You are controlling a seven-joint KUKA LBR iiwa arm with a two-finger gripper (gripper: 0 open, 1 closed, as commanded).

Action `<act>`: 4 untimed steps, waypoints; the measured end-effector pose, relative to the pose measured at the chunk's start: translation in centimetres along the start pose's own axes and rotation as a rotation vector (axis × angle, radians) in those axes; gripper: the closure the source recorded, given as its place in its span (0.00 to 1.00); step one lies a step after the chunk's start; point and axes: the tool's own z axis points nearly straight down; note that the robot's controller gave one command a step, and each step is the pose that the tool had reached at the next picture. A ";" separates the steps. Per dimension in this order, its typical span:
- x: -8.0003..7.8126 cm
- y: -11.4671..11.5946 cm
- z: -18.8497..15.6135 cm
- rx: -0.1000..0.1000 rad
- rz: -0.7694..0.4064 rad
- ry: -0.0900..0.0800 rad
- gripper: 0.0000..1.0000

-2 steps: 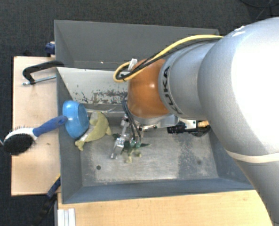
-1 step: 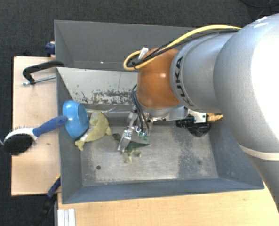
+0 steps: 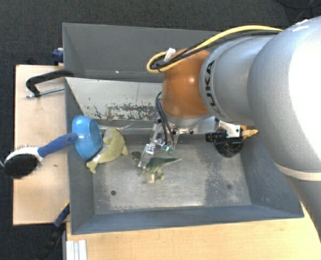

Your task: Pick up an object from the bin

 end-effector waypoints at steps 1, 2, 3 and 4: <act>-0.7 0.3 3.0 0.001 -0.003 0.001 0.00; -0.7 0.4 2.8 0.002 -0.004 0.003 0.00; -1.1 0.5 2.6 -0.004 -0.003 -0.009 1.00; -1.4 0.8 -5.8 -0.004 -0.006 -0.006 1.00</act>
Offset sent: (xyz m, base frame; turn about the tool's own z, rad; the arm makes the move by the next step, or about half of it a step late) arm 0.0055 -0.0013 -0.0331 -0.0008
